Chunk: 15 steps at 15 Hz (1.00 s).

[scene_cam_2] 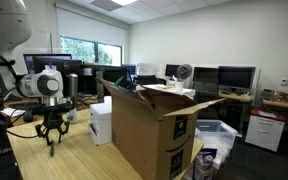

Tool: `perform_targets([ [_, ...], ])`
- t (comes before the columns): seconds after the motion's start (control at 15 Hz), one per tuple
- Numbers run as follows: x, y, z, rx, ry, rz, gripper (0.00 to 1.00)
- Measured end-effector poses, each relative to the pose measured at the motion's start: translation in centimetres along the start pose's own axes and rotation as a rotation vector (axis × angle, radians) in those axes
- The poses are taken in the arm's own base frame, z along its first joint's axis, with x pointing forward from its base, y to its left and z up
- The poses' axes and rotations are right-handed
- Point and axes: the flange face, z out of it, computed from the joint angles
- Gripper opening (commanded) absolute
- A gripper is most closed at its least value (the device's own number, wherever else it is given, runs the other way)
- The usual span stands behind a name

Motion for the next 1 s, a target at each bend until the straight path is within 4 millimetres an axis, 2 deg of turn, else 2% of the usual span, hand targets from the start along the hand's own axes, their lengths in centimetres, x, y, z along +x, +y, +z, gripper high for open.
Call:
perform_targets([
  [0.13,0.2,-0.1,-0.1,-0.004,0.001,-0.005,0.05],
  [0.6,0.3,-0.2,-0.4,-0.013,0.000,0.011,0.08],
  [1.0,0.9,0.2,-1.8,-0.015,0.035,0.054,0.08],
])
